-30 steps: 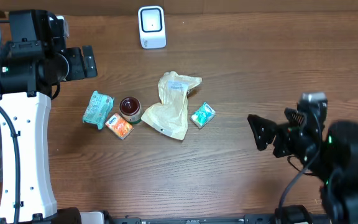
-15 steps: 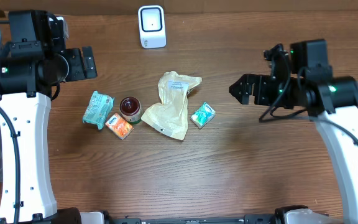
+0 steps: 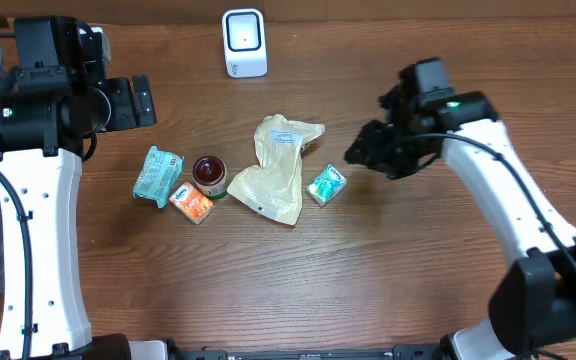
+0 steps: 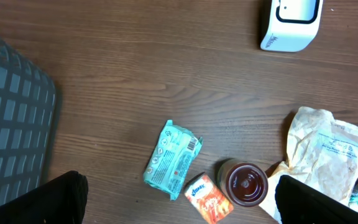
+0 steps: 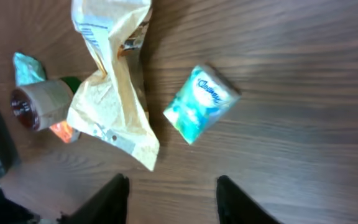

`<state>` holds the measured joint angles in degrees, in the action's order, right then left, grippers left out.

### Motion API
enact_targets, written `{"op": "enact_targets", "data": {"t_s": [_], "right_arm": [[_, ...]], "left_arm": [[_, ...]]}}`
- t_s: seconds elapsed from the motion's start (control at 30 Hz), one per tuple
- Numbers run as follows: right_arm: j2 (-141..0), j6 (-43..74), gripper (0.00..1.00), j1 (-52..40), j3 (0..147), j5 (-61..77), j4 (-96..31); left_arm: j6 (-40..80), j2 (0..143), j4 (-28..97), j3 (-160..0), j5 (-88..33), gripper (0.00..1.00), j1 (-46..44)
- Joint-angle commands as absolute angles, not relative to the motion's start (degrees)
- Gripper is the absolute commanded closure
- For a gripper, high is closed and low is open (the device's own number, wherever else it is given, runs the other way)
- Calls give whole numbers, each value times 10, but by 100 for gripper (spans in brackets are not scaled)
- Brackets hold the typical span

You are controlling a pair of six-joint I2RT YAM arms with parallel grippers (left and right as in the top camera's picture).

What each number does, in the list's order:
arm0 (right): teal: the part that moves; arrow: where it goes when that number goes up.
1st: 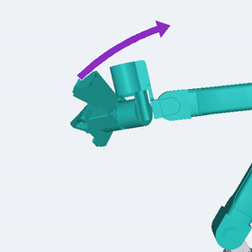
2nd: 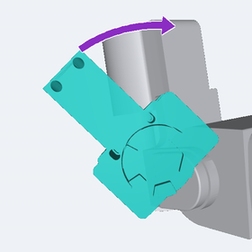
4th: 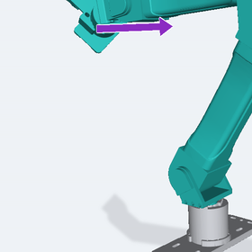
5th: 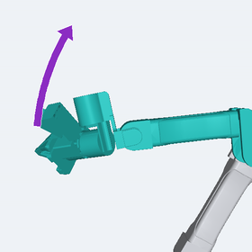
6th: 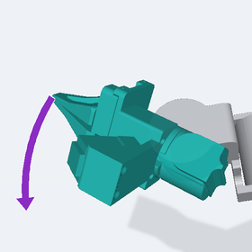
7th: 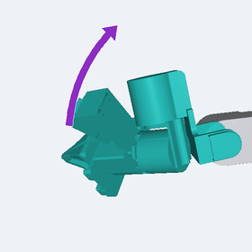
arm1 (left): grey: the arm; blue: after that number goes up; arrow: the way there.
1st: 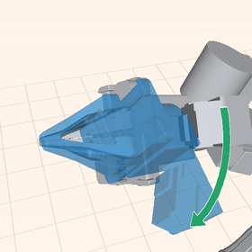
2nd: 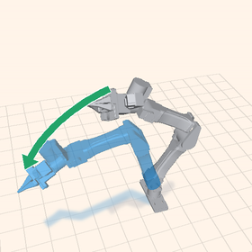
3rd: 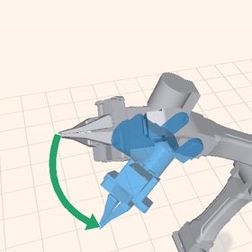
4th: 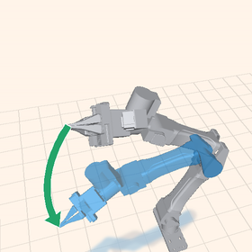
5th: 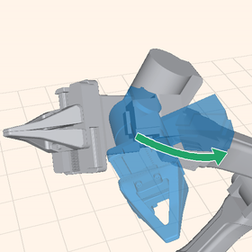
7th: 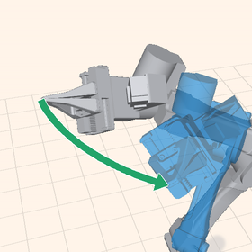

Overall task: Scan the item barcode
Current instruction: 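Move the right gripper from rest toward the green Kleenex pack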

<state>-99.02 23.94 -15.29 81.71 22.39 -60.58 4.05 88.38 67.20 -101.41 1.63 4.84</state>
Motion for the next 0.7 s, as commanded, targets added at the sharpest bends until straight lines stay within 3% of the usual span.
{"op": "enact_targets", "data": {"t_s": [0.0,0.23,0.67], "right_arm": [[-1029,371,65,-210,813,174,-584],[-1098,486,68,-284,813,128,-524],[-1177,492,68,-296,813,102,-522]], "left_arm": [[30,876,671,-1025,19,0,45],[30,876,671,-1025,19,1,45],[30,876,671,-1025,19,0,45]]}}
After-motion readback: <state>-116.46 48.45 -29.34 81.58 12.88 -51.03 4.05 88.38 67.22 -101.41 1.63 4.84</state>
